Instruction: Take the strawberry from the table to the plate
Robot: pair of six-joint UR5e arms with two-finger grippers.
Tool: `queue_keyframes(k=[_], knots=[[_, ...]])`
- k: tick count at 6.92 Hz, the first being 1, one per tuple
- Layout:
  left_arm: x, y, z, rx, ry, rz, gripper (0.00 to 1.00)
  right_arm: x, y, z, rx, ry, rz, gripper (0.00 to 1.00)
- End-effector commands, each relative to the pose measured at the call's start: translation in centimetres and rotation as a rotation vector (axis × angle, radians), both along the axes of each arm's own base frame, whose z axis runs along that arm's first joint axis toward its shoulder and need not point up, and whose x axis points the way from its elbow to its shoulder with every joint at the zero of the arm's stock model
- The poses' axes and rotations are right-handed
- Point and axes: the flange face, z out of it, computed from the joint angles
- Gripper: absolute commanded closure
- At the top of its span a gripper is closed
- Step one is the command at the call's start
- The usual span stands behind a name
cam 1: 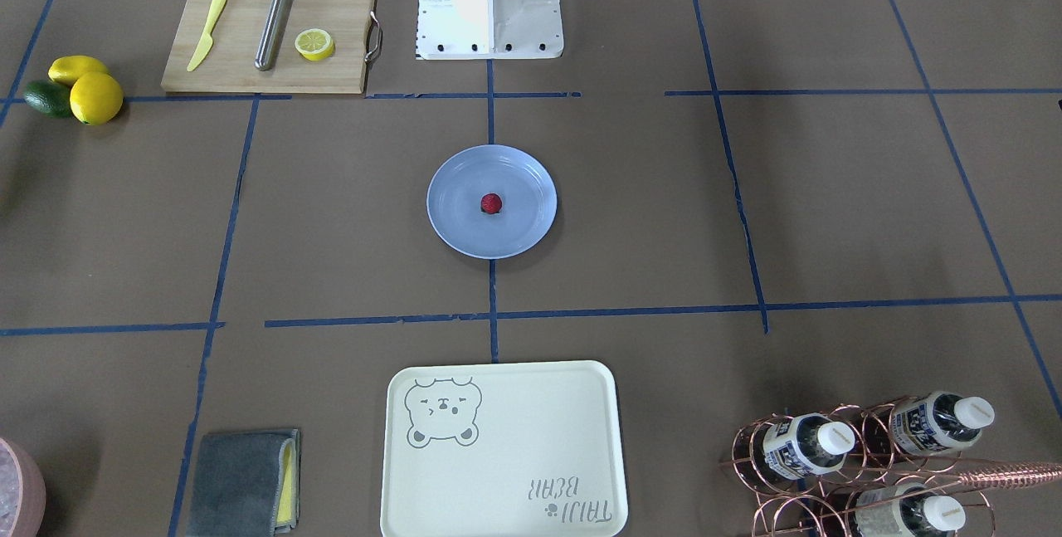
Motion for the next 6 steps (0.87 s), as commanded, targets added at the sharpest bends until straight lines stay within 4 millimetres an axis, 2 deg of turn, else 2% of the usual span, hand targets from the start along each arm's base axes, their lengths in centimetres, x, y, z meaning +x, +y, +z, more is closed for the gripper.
queue_keyframes(k=[1, 2, 6], knots=[[-0.1, -0.2, -0.7, 0.038, -0.015, -0.002, 0.0, 0.0, 0.0, 0.2, -0.003, 0.003, -0.002, 0.0], [-0.7, -0.5, -1.2, 0.079, -0.097, -0.008, 0.0, 0.0, 0.0, 0.2, -0.003, 0.003, -0.002, 0.0], [-0.9, -0.7, -2.0, 0.136, -0.112, 0.008, 0.0, 0.0, 0.0, 0.1, 0.004, 0.003, -0.004, 0.0]])
